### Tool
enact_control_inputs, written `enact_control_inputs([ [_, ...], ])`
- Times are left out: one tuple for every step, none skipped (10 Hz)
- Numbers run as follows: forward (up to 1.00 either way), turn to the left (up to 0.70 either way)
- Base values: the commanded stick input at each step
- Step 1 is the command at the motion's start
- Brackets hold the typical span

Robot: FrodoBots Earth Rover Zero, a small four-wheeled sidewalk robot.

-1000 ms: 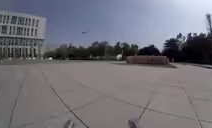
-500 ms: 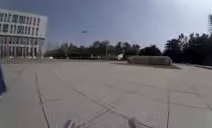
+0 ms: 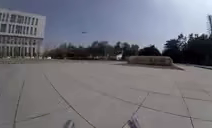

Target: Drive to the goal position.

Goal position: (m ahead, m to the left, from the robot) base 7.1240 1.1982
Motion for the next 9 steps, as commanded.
enact_control_inputs([
  [1.00, 0.00],
  [1.00, 0.00],
  [1.00, 0.00],
  [1.00, 0.00],
  [1.00, 0.00],
  [1.00, 0.00],
  [1.00, 0.00],
  [1.00, 0.00],
  [1.00, 0.00],
])
